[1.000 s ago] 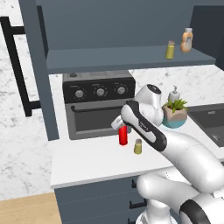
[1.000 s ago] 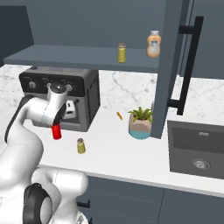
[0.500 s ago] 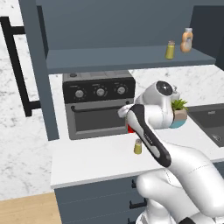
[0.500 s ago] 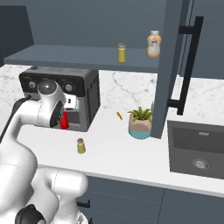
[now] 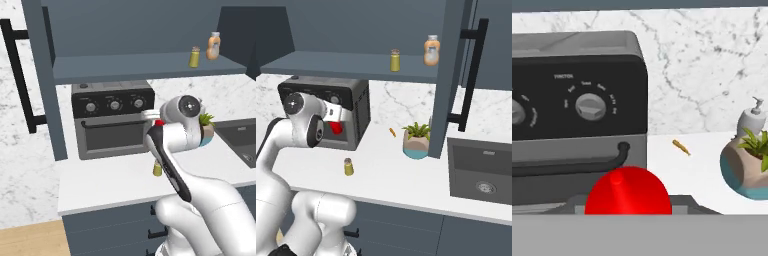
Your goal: Put the shaker and condiment bottle from the counter next to their counterparts in the cabinet.
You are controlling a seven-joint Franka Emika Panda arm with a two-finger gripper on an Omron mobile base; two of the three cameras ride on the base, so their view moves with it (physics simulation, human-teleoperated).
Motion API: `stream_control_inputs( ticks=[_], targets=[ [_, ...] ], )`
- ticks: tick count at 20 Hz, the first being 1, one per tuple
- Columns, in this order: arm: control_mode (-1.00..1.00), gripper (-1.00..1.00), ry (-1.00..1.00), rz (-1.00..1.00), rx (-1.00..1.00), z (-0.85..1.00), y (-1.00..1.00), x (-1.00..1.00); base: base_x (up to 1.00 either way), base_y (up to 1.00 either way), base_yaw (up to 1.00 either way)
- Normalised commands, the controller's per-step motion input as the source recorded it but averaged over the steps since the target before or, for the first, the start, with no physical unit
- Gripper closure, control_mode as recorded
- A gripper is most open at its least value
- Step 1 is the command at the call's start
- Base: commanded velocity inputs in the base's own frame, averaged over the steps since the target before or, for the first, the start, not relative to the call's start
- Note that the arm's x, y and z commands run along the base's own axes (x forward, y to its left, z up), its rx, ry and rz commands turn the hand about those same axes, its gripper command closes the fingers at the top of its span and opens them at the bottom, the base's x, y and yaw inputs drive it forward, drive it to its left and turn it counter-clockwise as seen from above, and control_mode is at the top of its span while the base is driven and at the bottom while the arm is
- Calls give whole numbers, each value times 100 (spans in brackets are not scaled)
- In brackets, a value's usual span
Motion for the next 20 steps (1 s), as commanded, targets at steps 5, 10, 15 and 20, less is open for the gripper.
stream_control_inputs(
  ticks=[5,10,15,20],
  targets=[
    [-100,100,-8,-20,0,53,-26,0,0,0,0],
    [-100,100,-1,-23,0,58,-37,0,0,0,0],
    [-100,100,0,-22,5,63,-45,0,0,0,0],
    [-100,100,0,-21,9,62,-48,-1,0,0,0]
  ],
)
